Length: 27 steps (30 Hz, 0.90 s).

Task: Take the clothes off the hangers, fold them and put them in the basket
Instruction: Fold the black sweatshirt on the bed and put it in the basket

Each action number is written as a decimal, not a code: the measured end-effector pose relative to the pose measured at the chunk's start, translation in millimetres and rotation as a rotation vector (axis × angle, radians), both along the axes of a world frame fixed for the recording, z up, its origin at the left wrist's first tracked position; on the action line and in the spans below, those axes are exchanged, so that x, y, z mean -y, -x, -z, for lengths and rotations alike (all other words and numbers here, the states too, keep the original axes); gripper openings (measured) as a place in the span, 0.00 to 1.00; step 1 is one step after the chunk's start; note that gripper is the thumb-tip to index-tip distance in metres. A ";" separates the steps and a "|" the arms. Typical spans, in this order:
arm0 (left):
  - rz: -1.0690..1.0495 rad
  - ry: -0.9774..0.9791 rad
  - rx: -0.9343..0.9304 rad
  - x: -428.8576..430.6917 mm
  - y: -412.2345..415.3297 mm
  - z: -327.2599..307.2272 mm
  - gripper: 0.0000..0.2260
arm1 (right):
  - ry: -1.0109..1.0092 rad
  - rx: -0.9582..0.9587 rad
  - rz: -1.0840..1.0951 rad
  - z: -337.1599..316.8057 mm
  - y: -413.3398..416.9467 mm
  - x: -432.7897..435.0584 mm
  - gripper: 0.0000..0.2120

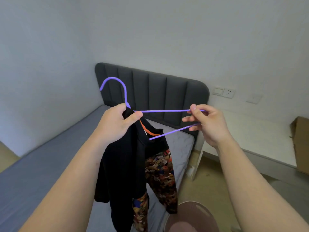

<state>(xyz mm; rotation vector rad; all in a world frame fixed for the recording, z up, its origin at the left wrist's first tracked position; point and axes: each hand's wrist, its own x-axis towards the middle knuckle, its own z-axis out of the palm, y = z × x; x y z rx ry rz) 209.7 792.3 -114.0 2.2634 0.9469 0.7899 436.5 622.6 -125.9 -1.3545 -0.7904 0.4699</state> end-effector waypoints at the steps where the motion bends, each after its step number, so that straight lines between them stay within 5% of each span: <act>1: 0.033 -0.012 0.005 -1.7 3.8 -0.1 0.14 | -0.018 -0.051 0.013 1.2 -1.0 -3.1 0.10; 5: 0.028 -0.055 0.098 -13.8 21.2 2.1 0.06 | -0.041 -0.128 0.046 8.6 0.6 -19.4 0.11; 15: -0.487 0.046 0.374 -77.0 64.4 52.2 0.15 | -0.111 -0.502 0.242 38.5 0.0 -28.6 0.09; 27: -0.686 0.170 0.378 -97.0 62.8 109.9 0.15 | -0.032 -0.971 0.677 142.1 1.3 -33.9 0.08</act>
